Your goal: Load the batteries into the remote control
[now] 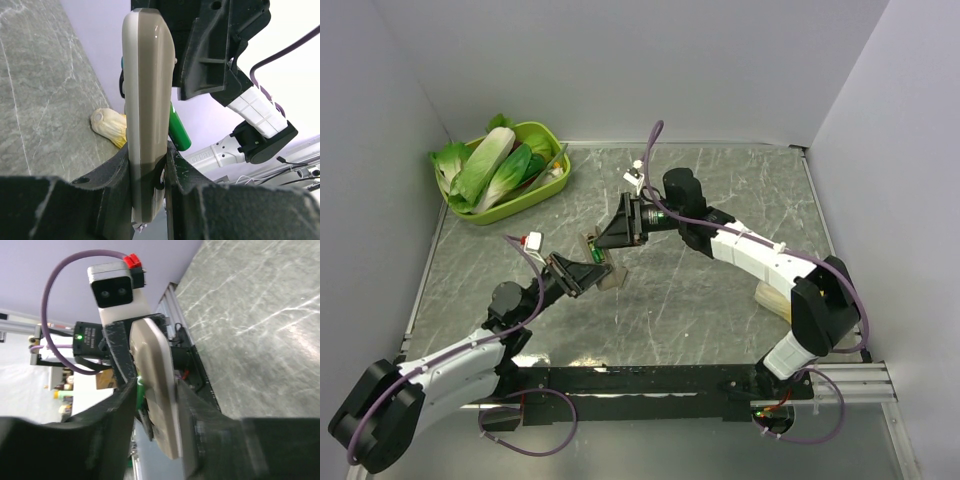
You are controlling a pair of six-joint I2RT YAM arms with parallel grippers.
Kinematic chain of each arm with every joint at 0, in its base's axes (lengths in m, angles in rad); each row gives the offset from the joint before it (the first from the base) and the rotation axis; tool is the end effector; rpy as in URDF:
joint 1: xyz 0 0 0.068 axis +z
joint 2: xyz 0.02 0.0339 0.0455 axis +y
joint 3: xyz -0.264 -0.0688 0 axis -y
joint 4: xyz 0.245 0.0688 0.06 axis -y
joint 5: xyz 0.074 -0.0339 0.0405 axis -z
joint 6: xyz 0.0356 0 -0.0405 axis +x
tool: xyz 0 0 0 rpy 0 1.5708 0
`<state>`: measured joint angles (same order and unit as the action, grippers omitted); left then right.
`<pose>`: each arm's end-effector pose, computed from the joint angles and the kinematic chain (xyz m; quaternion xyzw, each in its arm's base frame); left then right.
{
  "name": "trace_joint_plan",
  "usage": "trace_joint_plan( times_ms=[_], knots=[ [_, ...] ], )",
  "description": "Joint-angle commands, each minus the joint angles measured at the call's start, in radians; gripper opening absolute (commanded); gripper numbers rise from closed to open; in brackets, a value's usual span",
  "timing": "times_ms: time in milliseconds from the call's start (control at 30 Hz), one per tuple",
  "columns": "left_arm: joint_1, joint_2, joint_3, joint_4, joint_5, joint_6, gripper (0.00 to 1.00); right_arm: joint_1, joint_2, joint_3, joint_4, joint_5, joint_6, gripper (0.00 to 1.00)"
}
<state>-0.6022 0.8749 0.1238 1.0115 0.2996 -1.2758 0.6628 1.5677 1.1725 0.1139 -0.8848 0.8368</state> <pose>0.1384 -0.1079 0.2206 -0.0874 0.6078 -0.6864 0.3897 0.2677 0.2439 0.3117 -0.1936 0.7419 0.6206 0.1643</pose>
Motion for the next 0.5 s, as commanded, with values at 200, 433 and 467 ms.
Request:
trace_joint_plan(
  times_ms=[200,433,467],
  knots=[
    [0.013,0.033,0.050,0.056,0.036,-0.003,0.01,0.011,0.035,0.007,0.127,-0.079,0.044,0.46],
    [0.019,0.045,0.050,0.061,0.039,-0.013,0.02,0.009,0.040,0.001,0.155,-0.072,0.068,0.14],
    [0.021,0.044,0.050,0.059,0.038,-0.013,0.03,0.009,0.040,0.000,0.156,-0.068,0.070,0.10]
  ],
)
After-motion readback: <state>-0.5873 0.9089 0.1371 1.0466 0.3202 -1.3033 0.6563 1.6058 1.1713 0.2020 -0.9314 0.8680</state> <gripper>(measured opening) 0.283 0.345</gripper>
